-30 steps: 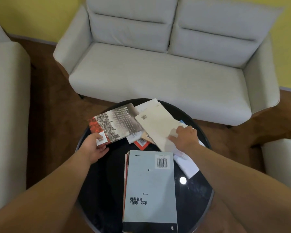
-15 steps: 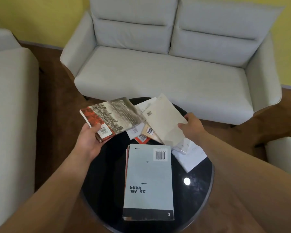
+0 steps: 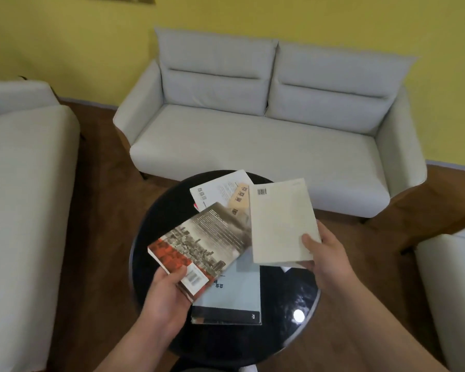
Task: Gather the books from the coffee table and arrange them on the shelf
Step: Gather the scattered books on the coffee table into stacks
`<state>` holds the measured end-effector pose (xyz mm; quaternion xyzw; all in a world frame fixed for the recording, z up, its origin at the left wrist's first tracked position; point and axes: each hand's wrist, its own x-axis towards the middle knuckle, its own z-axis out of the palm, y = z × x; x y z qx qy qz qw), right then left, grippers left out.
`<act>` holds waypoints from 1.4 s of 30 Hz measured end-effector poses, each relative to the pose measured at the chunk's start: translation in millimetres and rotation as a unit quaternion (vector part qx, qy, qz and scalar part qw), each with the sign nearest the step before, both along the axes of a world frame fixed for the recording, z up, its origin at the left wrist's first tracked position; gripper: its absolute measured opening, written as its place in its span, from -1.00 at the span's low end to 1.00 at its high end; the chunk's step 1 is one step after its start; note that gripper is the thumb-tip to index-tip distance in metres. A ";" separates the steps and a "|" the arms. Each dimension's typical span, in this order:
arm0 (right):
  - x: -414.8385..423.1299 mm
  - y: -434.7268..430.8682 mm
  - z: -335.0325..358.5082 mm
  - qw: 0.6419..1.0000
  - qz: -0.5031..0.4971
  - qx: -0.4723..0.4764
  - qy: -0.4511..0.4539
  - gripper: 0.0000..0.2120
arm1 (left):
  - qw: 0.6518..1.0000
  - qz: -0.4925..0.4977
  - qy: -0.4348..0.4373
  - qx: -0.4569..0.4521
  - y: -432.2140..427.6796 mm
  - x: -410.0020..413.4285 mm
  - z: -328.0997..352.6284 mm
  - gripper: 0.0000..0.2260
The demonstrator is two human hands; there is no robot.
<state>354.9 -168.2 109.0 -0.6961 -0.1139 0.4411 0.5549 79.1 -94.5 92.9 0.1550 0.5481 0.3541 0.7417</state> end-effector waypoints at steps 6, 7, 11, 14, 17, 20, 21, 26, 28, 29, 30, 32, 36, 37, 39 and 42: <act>-33.2 -42.0 -39.2 0.990 -0.012 -0.031 0.135 -0.67 | 0.962 -0.164 0.204 -0.077 -31.3 -19.5 -7.6 -0.65; -35.4 -44.7 -44.0 0.990 -0.007 -0.036 0.137 -0.68 | 0.931 -0.214 0.290 -0.053 -24.6 -26.8 -11.7 -0.59; -38.3 -48.1 -51.3 0.991 0.032 -0.078 0.099 -0.70 | 0.795 -0.317 0.492 0.157 9.3 -37.1 -20.3 -0.40; -38.5 -45.1 -51.2 0.991 0.060 -0.121 0.020 -0.71 | 0.798 -0.358 0.441 0.202 28.4 -23.7 -19.6 -0.30; -37.3 -42.3 -50.6 0.987 0.080 -0.142 -0.008 -0.70 | 0.788 -0.383 0.429 0.219 26.2 -10.9 -15.0 -0.84; -35.3 -44.1 -51.0 0.984 0.093 -0.149 0.006 -0.62 | 0.781 -0.397 0.429 0.219 14.4 -11.6 -10.8 -0.87; -35.1 -45.7 -50.5 0.984 0.098 -0.148 0.005 -0.60 | 0.772 -0.420 0.424 0.219 8.3 -11.7 -9.6 -0.85; -36.9 -47.6 -51.5 0.977 0.144 -0.156 0.016 -0.58 | 0.720 -0.452 0.457 0.261 -9.0 -13.2 -14.5 -0.85; -39.1 -46.4 -54.8 0.978 0.143 -0.149 0.035 -0.67 | 0.722 -0.445 0.453 0.275 -12.0 -14.0 -19.1 -0.88; -40.7 -45.2 -57.2 0.979 0.139 -0.147 0.034 -0.69 | 0.723 -0.441 0.450 0.284 -14.5 -14.4 -20.2 -0.85; -43.5 -44.1 -57.9 0.979 0.145 -0.143 0.028 -0.68 | 0.724 -0.439 0.449 0.285 -16.4 -14.4 -21.3 -0.80; -49.2 -41.3 -60.6 0.975 0.176 -0.135 0.023 -0.67 | 0.725 -0.434 0.454 0.283 -18.9 -11.4 -19.2 -0.73; -64.9 -34.0 -60.3 0.966 0.207 -0.154 -0.007 -0.67 | 0.744 -0.411 0.451 0.273 -16.3 -6.5 -17.8 -0.84; -67.9 -31.8 -60.0 0.964 0.209 -0.161 -0.021 -0.67 | 0.752 -0.405 0.447 0.265 -14.5 -6.5 -19.3 -0.85; -72.6 -28.1 -60.6 0.962 0.214 -0.166 -0.037 -0.66 | 0.787 -0.390 0.402 0.257 -10.1 -7.6 -28.1 -0.83; -78.5 -22.8 -64.5 0.969 0.191 -0.157 -0.004 -0.64 | 0.872 -0.362 0.276 0.178 -14.1 -4.8 -37.4 -0.75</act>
